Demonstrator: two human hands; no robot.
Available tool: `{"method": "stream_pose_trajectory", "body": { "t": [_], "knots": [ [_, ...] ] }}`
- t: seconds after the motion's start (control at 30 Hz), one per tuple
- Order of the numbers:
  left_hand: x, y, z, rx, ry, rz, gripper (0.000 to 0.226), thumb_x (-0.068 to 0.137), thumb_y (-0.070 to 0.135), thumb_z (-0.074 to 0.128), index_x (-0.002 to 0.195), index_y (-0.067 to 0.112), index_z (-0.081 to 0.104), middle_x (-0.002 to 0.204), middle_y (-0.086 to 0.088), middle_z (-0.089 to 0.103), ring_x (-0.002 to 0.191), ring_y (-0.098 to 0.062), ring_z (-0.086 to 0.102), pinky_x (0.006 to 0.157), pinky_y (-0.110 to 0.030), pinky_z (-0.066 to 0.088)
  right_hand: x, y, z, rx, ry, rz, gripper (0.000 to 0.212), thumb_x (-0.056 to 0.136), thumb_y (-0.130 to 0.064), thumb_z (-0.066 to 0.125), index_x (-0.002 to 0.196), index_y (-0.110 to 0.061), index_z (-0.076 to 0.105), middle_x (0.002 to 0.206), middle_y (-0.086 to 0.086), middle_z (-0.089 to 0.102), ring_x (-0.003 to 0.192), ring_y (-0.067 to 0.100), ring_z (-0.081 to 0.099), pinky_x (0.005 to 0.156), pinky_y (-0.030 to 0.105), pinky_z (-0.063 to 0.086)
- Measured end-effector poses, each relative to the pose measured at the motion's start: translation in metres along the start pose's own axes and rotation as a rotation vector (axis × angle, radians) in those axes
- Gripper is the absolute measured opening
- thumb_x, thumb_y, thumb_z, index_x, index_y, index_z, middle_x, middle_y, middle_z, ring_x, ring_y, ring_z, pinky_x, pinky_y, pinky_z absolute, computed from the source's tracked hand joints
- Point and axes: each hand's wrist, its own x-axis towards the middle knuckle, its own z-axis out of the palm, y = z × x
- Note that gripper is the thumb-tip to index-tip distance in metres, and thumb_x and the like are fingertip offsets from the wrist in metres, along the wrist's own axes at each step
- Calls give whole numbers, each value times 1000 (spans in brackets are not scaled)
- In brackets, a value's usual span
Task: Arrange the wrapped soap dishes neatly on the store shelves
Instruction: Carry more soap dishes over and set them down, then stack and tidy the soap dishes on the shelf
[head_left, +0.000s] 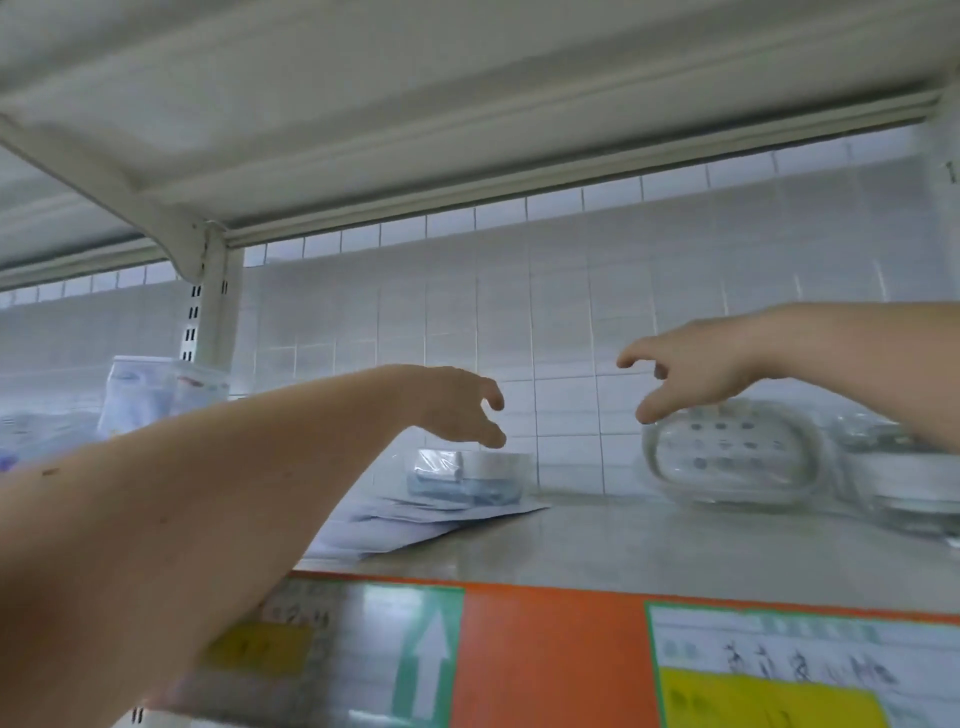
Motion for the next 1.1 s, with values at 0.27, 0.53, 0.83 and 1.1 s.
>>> {"method": "stream_pose_trajectory", "body": {
  "t": [0.27,0.53,0.83,1.1],
  "knots": [
    [2,16,19,399,-86,102,52,90,41,55,136,23,38,123,3,46,114,-17,42,89,-27,34,4,40,30,350,-49,351,81,87,-41,62,149,-16,15,152,9,26,133,31,33,97,43,43],
    [-1,14,6,-54,212,120,27,95,29,48,116,14,54,107,-1,52,92,-17,42,76,-25,35,4,29,16,365,11,363,32,65,-23,83,83,-10,61,95,7,56,85,23,51,67,26,41],
    [-10,8,-8,-1175,399,-195,27,96,13,33,72,10,45,67,-6,43,57,-19,43,53,-27,38,-26,1,1,-216,108,39,43,69,-41,77,98,-13,61,89,-2,57,75,15,51,53,23,38],
    [-25,13,-7,-640,-11,-282,56,98,49,31,133,7,41,115,-17,55,71,-25,56,54,-31,51,-32,-12,4,62,-255,17,73,74,-61,62,135,-25,44,144,1,38,127,26,44,93,48,49]
  ]
}}
